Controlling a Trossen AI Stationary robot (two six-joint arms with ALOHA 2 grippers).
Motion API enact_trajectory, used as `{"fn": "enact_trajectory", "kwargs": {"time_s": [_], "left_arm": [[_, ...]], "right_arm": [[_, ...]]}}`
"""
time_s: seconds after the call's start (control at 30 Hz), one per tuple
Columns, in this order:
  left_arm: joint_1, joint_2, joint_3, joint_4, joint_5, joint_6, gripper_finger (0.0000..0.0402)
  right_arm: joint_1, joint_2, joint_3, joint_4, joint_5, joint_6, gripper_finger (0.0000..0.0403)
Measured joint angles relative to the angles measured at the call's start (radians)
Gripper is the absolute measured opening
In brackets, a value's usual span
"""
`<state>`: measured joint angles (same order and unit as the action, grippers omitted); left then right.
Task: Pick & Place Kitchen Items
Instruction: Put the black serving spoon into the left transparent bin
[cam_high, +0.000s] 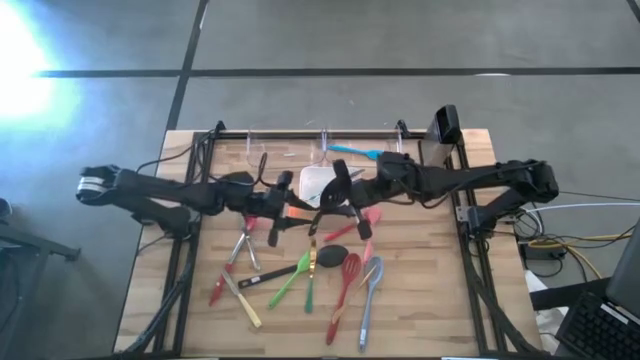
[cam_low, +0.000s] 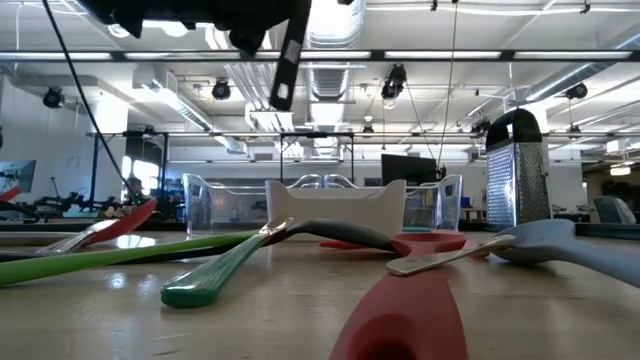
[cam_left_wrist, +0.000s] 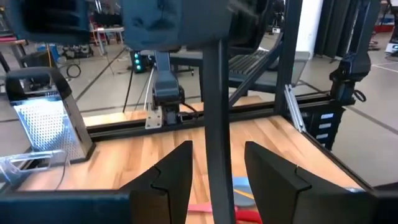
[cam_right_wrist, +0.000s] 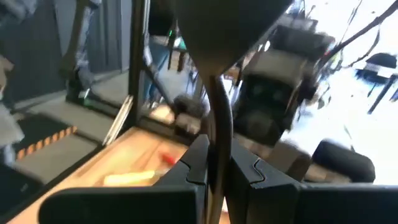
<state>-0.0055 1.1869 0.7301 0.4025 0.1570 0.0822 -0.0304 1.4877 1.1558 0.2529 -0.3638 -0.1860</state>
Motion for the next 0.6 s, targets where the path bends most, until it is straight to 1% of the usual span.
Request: {"fn": "enact_trajectory", "kwargs": {"time_s": [0.07, 0.17, 0.33, 0.4, 0.5, 0.6], "left_arm": [[0.001, 0.028, 0.017, -0.002, 0.000, 0.004, 0.0152], [0.002, 0.056, 0.035, -0.007, -0.005, 0.015, 0.0151], [0.004, 0.090, 0.049, 0.013, -0.008, 0.032, 0.0151], [0.003, 0.093, 0.049, 0.007, -0.041, 0.035, 0.0144], [0.003, 0.088, 0.049, -0.002, -0.064, 0.059, 0.0109], [0.004, 0.078, 0.049, -0.001, -0.081, 0.078, 0.0041]], "right_arm": [[-0.008, 0.002, 0.002, -0.006, 0.008, 0.007, 0.0013], [-0.013, 0.027, 0.016, -0.004, 0.054, 0.007, 0.0013], [-0.016, 0.072, 0.040, -0.014, 0.057, 0.027, 0.0013], [-0.017, 0.087, 0.055, -0.013, 0.058, 0.029, 0.0013], [-0.017, 0.087, 0.059, -0.039, 0.059, 0.029, 0.0013], [-0.016, 0.075, 0.059, -0.070, 0.063, 0.035, 0.0013]]}}
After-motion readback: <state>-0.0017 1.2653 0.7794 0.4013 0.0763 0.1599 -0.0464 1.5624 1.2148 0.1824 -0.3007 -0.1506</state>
